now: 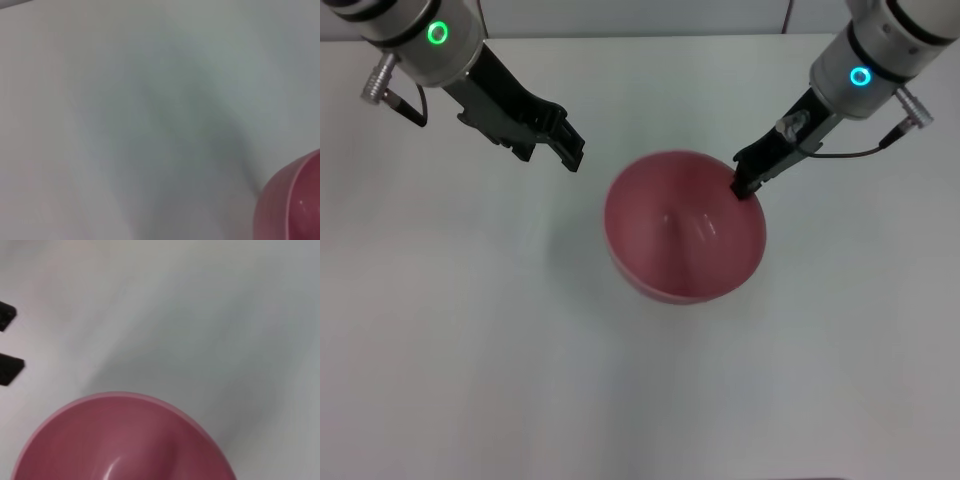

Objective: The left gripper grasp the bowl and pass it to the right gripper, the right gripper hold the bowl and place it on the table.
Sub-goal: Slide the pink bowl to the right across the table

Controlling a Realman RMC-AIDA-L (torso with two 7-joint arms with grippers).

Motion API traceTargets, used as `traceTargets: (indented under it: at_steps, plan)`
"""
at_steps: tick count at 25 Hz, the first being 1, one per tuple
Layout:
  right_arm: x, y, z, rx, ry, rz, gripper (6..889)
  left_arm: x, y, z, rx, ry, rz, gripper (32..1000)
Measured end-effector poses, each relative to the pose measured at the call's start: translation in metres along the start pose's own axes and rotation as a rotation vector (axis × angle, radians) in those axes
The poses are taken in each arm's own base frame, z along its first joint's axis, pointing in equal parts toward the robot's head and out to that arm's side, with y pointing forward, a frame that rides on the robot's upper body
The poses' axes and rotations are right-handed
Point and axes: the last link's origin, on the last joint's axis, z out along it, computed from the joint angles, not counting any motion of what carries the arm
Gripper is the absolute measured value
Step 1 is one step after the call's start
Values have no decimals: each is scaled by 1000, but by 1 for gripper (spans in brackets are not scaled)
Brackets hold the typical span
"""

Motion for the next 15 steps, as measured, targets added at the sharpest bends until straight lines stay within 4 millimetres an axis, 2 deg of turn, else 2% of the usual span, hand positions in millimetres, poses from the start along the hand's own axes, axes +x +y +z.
traceTargets:
  at_steps: [15]
  plan:
    - [22, -34, -8, 9, -17, 101, 34, -9, -8, 5, 6, -10, -19, 631]
